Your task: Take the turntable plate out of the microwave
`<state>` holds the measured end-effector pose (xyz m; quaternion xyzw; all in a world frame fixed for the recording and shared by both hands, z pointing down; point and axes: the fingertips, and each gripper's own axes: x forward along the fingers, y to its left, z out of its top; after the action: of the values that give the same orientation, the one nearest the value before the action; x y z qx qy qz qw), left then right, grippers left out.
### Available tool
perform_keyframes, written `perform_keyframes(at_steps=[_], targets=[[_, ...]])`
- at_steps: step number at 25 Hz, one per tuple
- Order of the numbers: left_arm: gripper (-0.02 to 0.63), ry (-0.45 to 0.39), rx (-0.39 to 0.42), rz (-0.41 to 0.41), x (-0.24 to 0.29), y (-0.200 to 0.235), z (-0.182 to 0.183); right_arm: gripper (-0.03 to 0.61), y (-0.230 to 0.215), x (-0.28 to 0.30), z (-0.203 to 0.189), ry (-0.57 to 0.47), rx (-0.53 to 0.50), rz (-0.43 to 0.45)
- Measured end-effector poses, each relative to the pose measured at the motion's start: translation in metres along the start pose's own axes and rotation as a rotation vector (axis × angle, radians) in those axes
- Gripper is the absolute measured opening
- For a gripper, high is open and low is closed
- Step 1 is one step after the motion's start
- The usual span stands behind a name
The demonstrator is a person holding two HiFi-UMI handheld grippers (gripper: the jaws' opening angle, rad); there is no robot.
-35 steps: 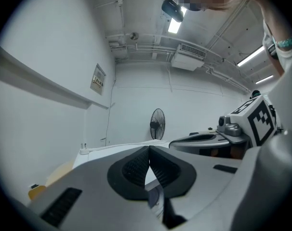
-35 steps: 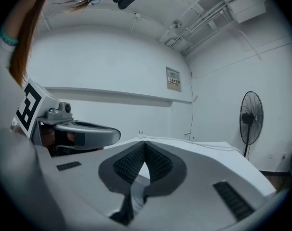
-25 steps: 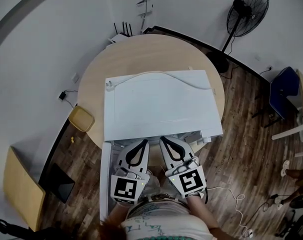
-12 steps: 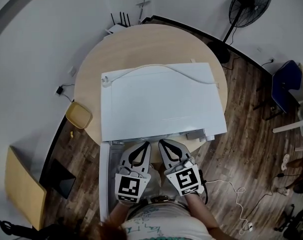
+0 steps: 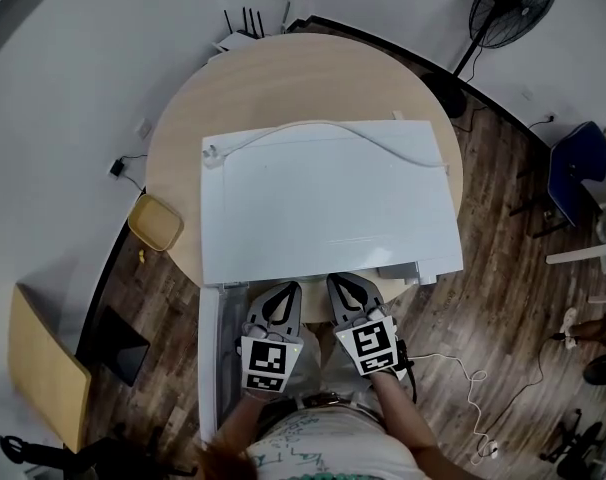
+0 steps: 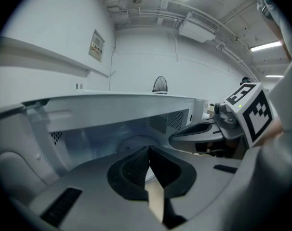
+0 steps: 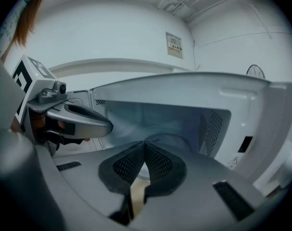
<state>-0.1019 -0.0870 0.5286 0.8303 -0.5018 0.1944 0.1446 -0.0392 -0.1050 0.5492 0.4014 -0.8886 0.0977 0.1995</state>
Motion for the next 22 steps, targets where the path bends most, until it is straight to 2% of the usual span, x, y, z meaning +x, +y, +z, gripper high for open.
perform_keyframes(at_steps=[3, 8, 12, 16, 18, 21, 22], targets=[[0.015, 0.043, 0.006, 0.018, 0.008, 0.003, -0.016, -0.009, -0.002, 0.008, -0.019, 0.051, 0.004, 0.006], [0.015, 0.098, -0.051, 0.031, 0.02, 0.009, -0.042, -0.009, 0.0, 0.021, -0.041, 0.108, -0.019, 0.023], [0.015, 0.132, -0.015, 0.045, 0.026, 0.013, -0.052, -0.009, -0.002, 0.026, -0.044, 0.116, 0.01, 0.035], [0.015, 0.144, -0.071, 0.071, 0.033, 0.019, -0.061, -0.009, -0.007, 0.027, -0.047, 0.12, 0.029, 0.035], [0.017, 0.138, -0.147, 0.092, 0.035, 0.023, -0.068, -0.009, -0.011, 0.025, -0.05, 0.121, 0.066, 0.027], [0.023, 0.104, -0.371, 0.118, 0.036, 0.026, -0.08, -0.009, -0.017, 0.019, -0.057, 0.125, 0.122, 0.017], [0.06, 0.1, -0.457, 0.121, 0.038, 0.027, -0.085, -0.009, -0.018, 0.018, -0.059, 0.127, 0.138, 0.017]])
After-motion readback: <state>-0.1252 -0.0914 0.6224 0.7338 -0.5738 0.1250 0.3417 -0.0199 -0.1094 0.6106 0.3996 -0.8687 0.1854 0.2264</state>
